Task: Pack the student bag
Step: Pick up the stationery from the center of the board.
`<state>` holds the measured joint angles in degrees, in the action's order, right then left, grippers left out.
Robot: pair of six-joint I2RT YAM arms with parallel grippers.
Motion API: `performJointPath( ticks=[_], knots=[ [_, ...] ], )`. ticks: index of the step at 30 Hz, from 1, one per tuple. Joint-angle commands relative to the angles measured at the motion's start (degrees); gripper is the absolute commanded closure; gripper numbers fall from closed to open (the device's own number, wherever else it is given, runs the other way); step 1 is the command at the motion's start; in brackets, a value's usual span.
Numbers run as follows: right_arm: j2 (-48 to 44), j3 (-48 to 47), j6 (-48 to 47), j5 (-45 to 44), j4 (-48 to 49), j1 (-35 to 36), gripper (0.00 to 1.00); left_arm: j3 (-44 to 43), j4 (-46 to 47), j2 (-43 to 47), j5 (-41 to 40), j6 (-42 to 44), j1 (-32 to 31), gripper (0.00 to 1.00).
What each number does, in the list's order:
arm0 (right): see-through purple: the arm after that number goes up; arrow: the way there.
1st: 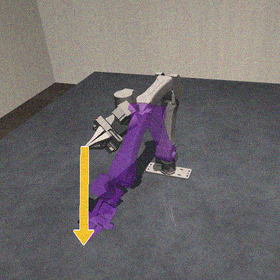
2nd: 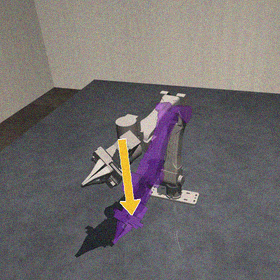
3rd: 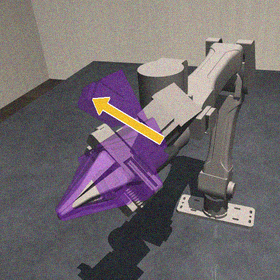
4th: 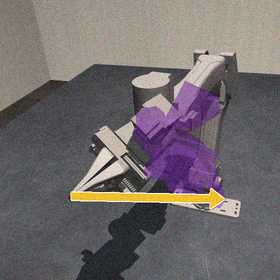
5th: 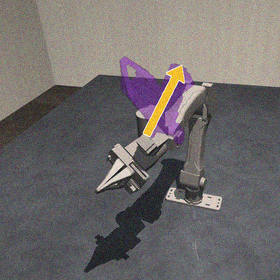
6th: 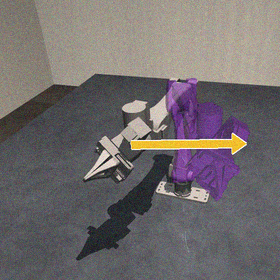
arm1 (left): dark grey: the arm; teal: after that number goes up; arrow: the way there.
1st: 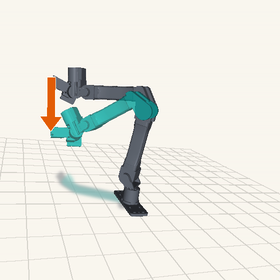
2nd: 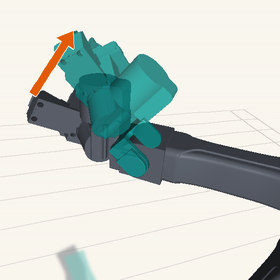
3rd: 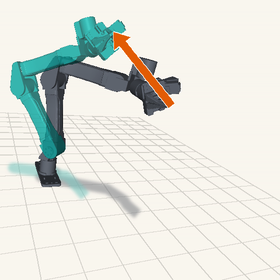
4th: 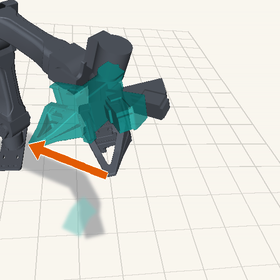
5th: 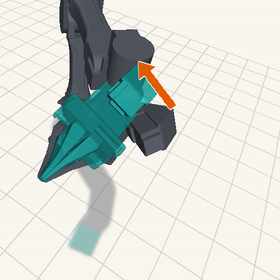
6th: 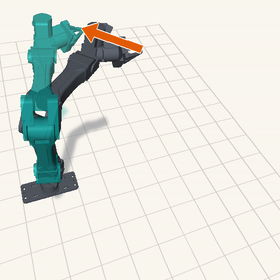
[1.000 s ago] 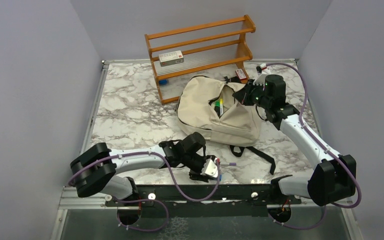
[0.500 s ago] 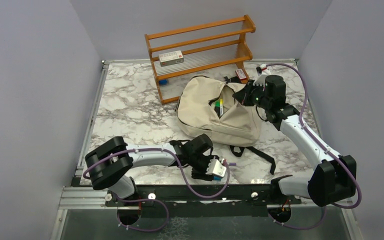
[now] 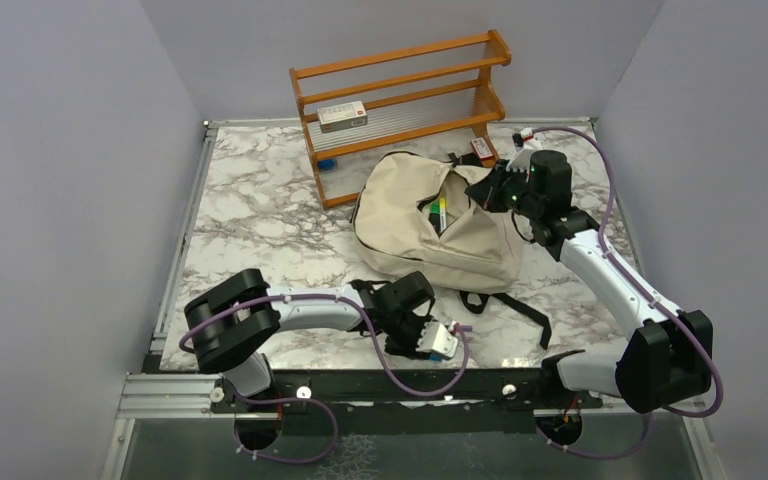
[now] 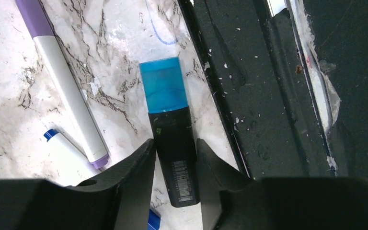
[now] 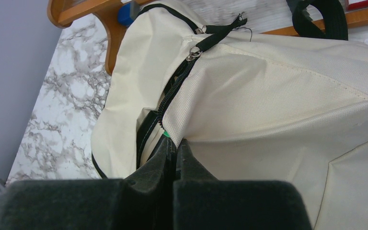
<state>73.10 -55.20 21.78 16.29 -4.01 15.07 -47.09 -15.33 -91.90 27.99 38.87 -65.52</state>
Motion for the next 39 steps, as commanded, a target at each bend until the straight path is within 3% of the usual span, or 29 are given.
performJointPath(
  ticks=[1, 8, 11, 17, 21, 25, 29, 39],
  knots=[
    [-0.94, -0.33, -0.95, -0.34, 0.46, 0.22, 0.99, -2.33, -2.39, -0.96, 0.25, 0.63, -0.38, 0.67],
    [-2.18, -0.54, -1.22, -1.47, -0.37, 0.22, 0.99, -5.28, -3.85, 1.43, 1.03, 0.63, -0.40, 1.00],
    [-2.39, -0.65, -1.40, -1.72, -0.30, 0.22, 0.99, -4.76, -3.10, 5.06, 4.56, 0.22, 2.13, 1.00],
    [-3.09, -0.51, -1.59, -1.81, 0.10, 0.22, 0.99, -1.59, 5.98, 15.12, 10.26, -8.83, 11.69, 1.00],
    [-3.19, -0.48, -1.34, -1.61, -0.11, 0.22, 0.99, -1.82, 12.09, 17.89, -0.93, -24.97, 16.25, 1.00],
    [-3.11, 0.14, -0.81, -1.42, 0.59, 0.22, 0.99, -11.23, 3.50, 14.41, -8.42, -34.69, 19.45, 1.00],
    [-2.92, 0.33, -0.18, -0.50, 0.96, 0.22, 0.99, -20.57, -4.83, 9.98, -3.28, -38.30, 21.55, 1.00],
    [-3.41, 0.72, -0.34, -1.06, 0.41, 0.22, 0.99, -30.97, -8.94, 5.07, 0.19, -49.91, 25.81, 1.00]
  ],
)
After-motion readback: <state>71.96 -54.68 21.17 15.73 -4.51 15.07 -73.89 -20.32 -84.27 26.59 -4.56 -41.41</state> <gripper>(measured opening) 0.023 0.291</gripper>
